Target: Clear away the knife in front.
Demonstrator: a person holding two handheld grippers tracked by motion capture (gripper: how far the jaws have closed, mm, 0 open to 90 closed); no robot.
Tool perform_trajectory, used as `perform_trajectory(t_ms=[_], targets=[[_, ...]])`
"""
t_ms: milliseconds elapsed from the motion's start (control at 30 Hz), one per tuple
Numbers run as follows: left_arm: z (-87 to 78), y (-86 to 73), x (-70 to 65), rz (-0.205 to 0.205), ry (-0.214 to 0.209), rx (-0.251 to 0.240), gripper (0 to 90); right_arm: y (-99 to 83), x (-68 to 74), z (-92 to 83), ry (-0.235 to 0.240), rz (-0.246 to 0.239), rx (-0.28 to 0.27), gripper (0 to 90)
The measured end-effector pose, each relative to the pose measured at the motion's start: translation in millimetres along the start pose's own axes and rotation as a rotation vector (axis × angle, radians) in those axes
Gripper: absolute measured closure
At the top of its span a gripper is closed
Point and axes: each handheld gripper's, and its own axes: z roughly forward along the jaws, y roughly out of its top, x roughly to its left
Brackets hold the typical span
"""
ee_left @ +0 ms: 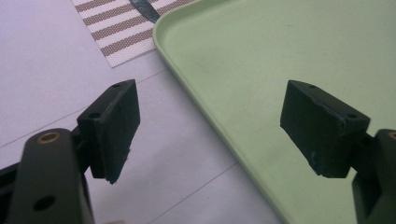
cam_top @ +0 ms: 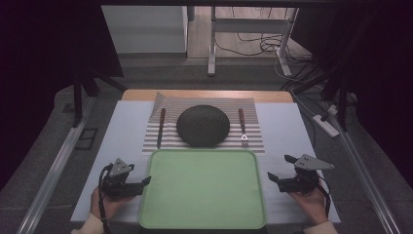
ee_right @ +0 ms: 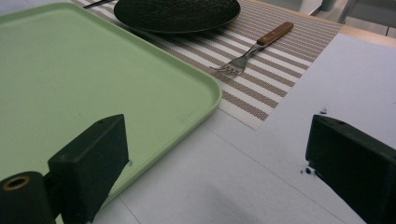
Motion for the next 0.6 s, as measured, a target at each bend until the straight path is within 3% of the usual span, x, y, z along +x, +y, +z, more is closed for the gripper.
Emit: perform_trajectory(t_ms=[433,600], targets=[[-4.4,2.8,3.8,-0.01,0.003,-0.013,21.0,-1.2,1.0,2.5,0.027,-0.001,0.013,6.4],[-2.0,18.6,7.4,-0.008,-0.005,-0.032,20.9,-1.3,0.6,3.4,0.032,0.003,0.012,6.4]])
